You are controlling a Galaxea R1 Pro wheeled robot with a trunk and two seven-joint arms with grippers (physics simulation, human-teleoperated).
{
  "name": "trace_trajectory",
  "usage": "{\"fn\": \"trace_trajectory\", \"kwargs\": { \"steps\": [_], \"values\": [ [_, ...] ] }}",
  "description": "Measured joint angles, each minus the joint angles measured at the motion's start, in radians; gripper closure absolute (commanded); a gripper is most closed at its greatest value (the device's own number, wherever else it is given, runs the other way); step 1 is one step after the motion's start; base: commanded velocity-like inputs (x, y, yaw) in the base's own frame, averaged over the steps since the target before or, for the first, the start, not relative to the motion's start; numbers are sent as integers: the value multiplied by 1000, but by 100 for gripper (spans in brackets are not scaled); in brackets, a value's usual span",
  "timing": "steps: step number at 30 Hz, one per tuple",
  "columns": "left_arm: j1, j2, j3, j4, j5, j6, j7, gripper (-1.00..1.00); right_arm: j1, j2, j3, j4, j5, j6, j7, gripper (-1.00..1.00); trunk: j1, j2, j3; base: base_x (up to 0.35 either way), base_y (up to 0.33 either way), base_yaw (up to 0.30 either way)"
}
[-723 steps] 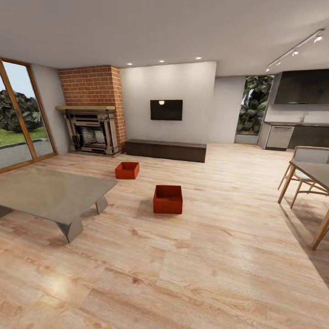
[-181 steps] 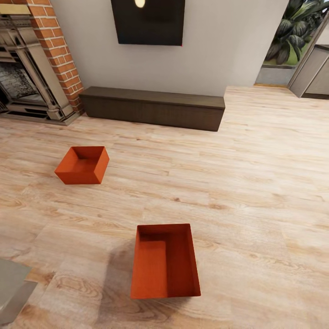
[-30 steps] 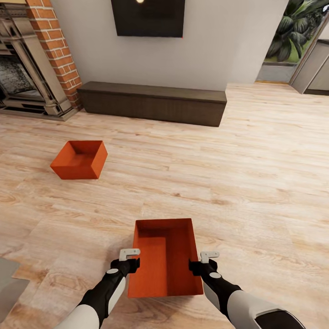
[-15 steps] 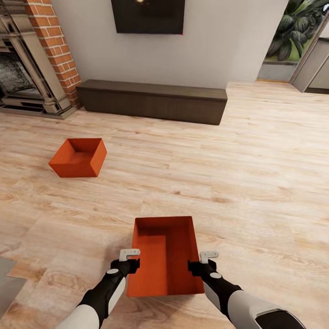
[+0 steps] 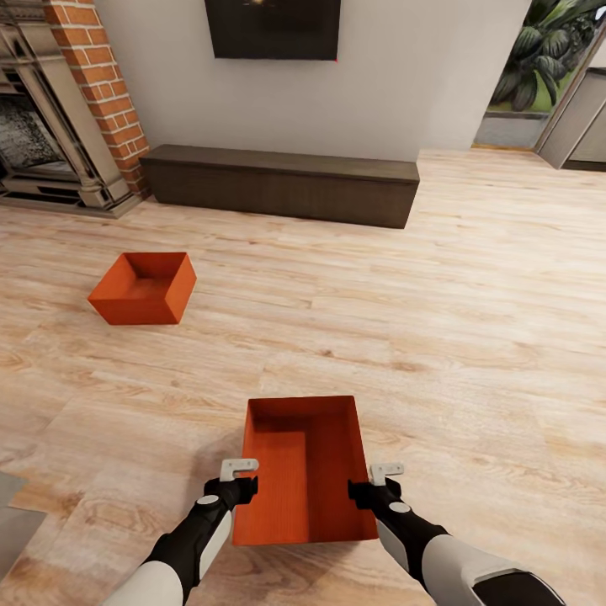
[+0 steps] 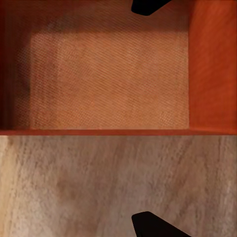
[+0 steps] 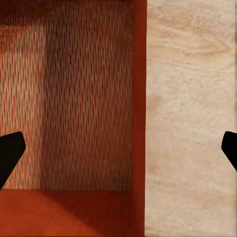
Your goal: Move the two storage containers from the living room to the garage. In the garage, place one container on the floor and stack the other container on top of it (either order is fine).
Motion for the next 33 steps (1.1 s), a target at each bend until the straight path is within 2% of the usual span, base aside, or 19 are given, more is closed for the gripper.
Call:
{"fn": "trace_trajectory", "kwargs": {
  "steps": [13,22,33],
  "values": [
    [0,1,0,-2,0,0,0,-100,0,-6,3,0,8,2,2,-100,0,0,0,0,0,0],
    [0,1,0,1,0,1,0,-100,0,-4,3,1,8,2,2,-100,34,-63,-28,0,0,0],
    [0,3,3,19,2,0,2,-100,0,-4,2,5,1,0,1,-100,35,-63,-28,0,0,0]
  ]
}}
